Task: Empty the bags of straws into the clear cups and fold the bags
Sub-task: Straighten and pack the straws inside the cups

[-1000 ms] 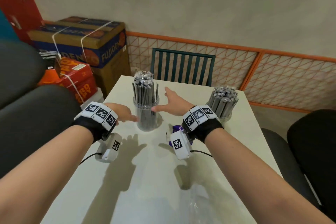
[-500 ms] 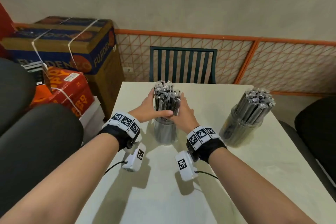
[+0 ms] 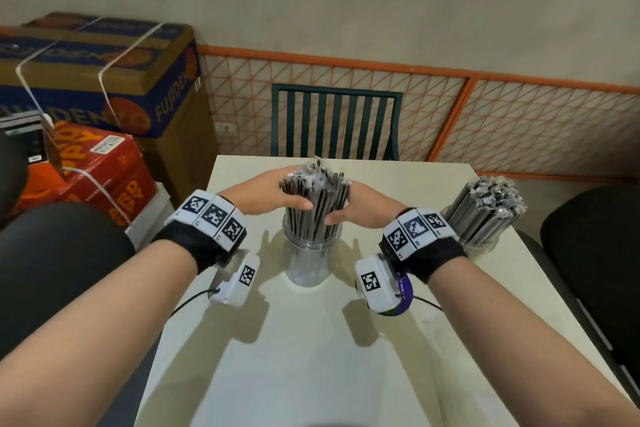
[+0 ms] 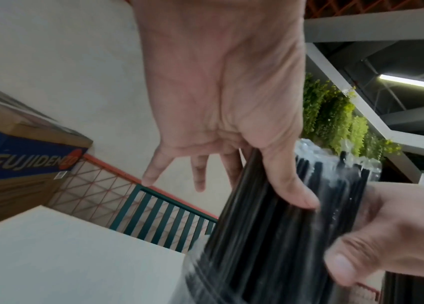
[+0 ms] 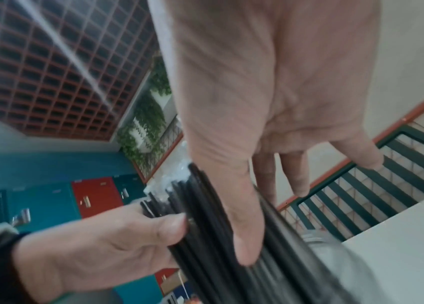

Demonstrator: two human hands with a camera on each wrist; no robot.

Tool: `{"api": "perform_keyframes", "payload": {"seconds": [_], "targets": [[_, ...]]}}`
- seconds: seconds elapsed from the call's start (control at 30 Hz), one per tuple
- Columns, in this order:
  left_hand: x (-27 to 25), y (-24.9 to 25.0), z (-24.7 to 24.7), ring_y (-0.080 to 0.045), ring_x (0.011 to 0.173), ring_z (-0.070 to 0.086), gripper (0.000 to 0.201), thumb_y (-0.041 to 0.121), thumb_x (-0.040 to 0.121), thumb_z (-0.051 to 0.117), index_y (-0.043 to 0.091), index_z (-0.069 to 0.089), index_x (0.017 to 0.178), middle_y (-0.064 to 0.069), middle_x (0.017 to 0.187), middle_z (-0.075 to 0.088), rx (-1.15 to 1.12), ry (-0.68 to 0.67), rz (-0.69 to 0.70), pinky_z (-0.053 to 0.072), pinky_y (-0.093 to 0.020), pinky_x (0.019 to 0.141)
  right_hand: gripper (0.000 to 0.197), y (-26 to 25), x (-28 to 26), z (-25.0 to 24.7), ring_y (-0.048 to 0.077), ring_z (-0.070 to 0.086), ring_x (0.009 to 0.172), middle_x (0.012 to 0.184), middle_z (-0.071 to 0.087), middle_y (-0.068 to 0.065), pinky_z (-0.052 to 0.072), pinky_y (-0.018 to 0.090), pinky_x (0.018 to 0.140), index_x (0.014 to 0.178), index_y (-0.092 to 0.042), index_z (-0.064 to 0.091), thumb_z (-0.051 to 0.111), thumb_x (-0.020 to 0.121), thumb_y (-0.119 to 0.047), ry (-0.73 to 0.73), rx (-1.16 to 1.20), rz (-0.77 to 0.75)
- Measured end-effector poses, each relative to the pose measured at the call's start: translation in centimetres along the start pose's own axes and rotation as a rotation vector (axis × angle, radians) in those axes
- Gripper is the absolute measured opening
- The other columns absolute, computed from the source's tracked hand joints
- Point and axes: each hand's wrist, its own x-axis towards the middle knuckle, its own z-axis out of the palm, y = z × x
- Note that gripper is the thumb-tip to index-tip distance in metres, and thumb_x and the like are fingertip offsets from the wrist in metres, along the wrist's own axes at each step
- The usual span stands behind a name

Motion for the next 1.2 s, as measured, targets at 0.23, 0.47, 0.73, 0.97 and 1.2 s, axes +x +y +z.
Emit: {"api": "perform_keyframes", "payload": {"seconds": [0.23,0.47,0.73,0.97,1.2], "targets": [[-0.4,-1.5,2.2,-0.014,0.120,0.050,0.083,0.029,0.066,0.083,0.029,0.039,0.136,0.003,0.131,0.055,-0.031,-0.111,-0.056,0.038,-0.031,0.105,0.093,1.4,0.5,2.7,0.018,0.049,0.124,0.133,0.054,0.004,0.037,0.036,0.110,0.136,-0.018,0.039,0.089,0.058,-0.024,-0.139,0.105,-0.003],[-0.8,-0.8,3.3,-0.013,0.107,0.058,0.055,0.036,0.075,0.074,0.026,0.052,0.124,0.003,0.116,0.062,-0.076,0.161,-0.022,0.046,-0.026,0.092,0.056,1.2,0.5,3.6,0.018,0.060,0.105,0.118,0.064,0.006,0.049,0.027,0.088,0.126,-0.016,0.055,0.076,0.074,-0.019,0.151,0.198,-0.022],[-1.2,-0.7,1.1,-0.008,0.117,0.048,0.082,0.024,0.072,0.078,0.028,0.032,0.140,0.007,0.131,0.050,0.007,-0.061,-0.045,0.039,-0.024,0.099,0.080,0.8,-0.6,1.6,0.013,0.049,0.116,0.132,0.055,0.002,0.038,0.029,0.101,0.136,-0.017,0.042,0.082,0.067,-0.011,-0.014,0.059,-0.077],[-1.2,-1.7,3.4,-0.012,0.116,0.054,0.077,0.035,0.066,0.081,0.030,0.042,0.132,0.004,0.125,0.057,-0.116,0.038,-0.050,0.043,-0.032,0.102,0.095,1.5,-0.3,3.3,0.021,0.044,0.130,0.142,0.046,0.007,0.038,0.041,0.109,0.147,-0.019,0.022,0.080,0.072,-0.018,0.049,0.217,-0.064],[-1.4,-0.4,2.2,-0.004,0.096,0.057,0.039,0.020,0.087,0.062,0.021,0.054,0.125,0.003,0.113,0.061,-0.033,0.137,-0.018,0.043,-0.010,0.077,0.060,0.7,-0.5,2.4,0.012,0.055,0.105,0.116,0.063,0.003,0.046,0.027,0.093,0.126,-0.012,0.049,0.077,0.073,-0.009,0.270,0.344,-0.076]]}}
